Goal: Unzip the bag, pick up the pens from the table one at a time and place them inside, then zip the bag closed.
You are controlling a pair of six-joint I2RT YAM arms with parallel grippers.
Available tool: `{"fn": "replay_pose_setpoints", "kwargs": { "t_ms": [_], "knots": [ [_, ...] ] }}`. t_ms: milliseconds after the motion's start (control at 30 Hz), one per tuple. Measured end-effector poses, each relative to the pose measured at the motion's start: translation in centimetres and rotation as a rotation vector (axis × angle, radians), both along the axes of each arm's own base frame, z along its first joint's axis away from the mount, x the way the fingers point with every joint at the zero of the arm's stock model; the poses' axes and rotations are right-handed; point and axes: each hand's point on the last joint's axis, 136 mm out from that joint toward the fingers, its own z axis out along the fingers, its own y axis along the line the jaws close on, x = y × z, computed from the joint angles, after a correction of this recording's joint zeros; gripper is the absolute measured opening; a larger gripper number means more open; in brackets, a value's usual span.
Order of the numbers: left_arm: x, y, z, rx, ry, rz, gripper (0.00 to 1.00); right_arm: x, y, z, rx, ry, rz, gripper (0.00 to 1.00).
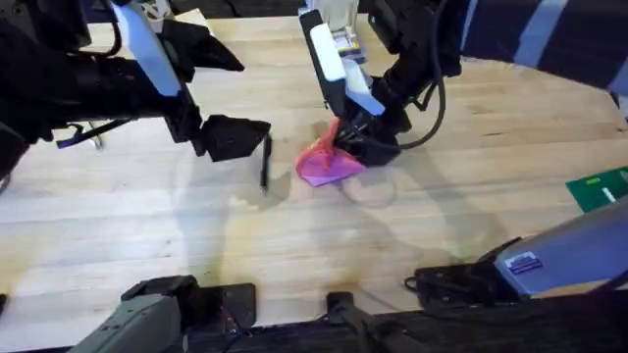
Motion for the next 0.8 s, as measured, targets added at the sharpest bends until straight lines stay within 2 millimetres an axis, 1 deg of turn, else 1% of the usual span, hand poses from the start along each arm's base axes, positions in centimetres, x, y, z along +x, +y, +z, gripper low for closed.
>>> {"fn": "replay_pose_setpoints", "kwargs": {
  "t_ms": [33, 67, 100, 633, 733, 800],
  "knots": [
    [0.0, 0.0, 0.0, 0.000, 0.000, 0.000, 0.993, 0.0, 0.0, 0.0, 0.001, -0.002, 0.005, 0.949],
    [0.0, 0.0, 0.0, 0.000, 0.000, 0.000, 0.993, 0.0, 0.0, 0.0, 0.001, -0.004, 0.009, 0.984],
    [0.0, 0.0, 0.0, 0.000, 0.000, 0.000, 0.993, 0.0, 0.0, 0.0, 0.001, -0.004, 0.010, 0.993],
    [0.0, 0.0, 0.0, 0.000, 0.000, 0.000, 0.993, 0.1, 0.1, 0.1, 0.004, -0.013, 0.016, 0.998],
    [0.0, 0.0, 0.0, 0.000, 0.000, 0.000, 0.993, 0.1, 0.0, 1.1, 0.011, -0.040, 0.015, 0.998],
    [0.0, 0.0, 0.0, 0.000, 0.000, 0.000, 0.993, 0.0, 0.0, 2.6, 0.029, -0.081, 0.009, 0.998]
  ]
}}
